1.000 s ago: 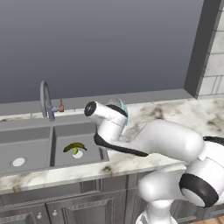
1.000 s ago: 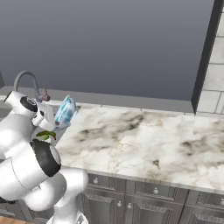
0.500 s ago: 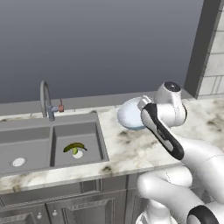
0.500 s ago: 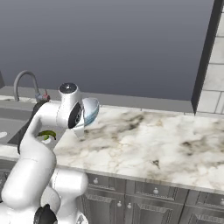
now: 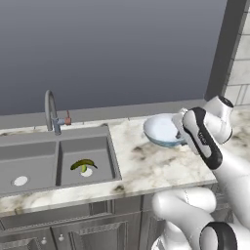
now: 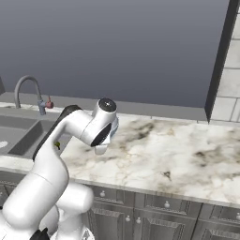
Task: Dump the banana and lemon wedge from the bowl so the bowl can be washed. Place the bowl in the sink after clearing the leftovers.
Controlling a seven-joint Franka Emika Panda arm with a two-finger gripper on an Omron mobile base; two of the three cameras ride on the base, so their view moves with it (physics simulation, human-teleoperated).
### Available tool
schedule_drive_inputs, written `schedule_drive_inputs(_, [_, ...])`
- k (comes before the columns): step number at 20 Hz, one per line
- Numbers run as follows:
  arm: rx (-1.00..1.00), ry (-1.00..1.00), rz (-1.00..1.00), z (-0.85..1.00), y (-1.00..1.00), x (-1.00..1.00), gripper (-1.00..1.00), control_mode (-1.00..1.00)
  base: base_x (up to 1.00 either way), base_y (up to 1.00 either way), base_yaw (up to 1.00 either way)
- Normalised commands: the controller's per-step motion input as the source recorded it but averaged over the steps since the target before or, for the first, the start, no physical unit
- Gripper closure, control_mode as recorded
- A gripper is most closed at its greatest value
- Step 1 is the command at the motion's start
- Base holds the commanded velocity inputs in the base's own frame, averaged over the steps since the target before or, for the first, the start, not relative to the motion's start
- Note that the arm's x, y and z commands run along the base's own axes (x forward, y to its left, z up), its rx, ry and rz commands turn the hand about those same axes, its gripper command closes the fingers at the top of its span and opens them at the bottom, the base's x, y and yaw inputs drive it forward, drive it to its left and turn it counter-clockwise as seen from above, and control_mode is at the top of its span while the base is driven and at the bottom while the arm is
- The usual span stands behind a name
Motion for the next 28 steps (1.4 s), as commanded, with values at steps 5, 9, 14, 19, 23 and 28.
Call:
schedule_drive_inputs(5, [0.0, 0.0, 0.0, 0.0, 0.0, -0.01, 1.0, -1.0, 0.0, 0.0, 0.0])
schedule_drive_inputs(9, [0.1, 0.0, 0.0, -0.13, 0.0, -0.56, 1.0, -1.0, 0.0, 0.0, 0.0])
schedule_drive_inputs(14, [0.09, 0.0, 0.0, -0.2, 0.02, -0.61, 1.0, 1.0, -0.14, 0.05, 0.0])
schedule_drive_inputs(19, [0.0, 0.0, 0.0, 0.0, 0.0, 0.0, 1.0, 1.0, -0.43, 0.78, 0.0])
schedule_drive_inputs(23, [0.0, 0.0, 0.0, 0.0, 0.0, 0.0, 1.0, 1.0, -0.08, 1.0, 0.0])
schedule_drive_inputs(28, [0.0, 0.0, 0.0, 0.0, 0.0, 0.0, 1.0, 1.0, 0.0, 1.0, 0.0])
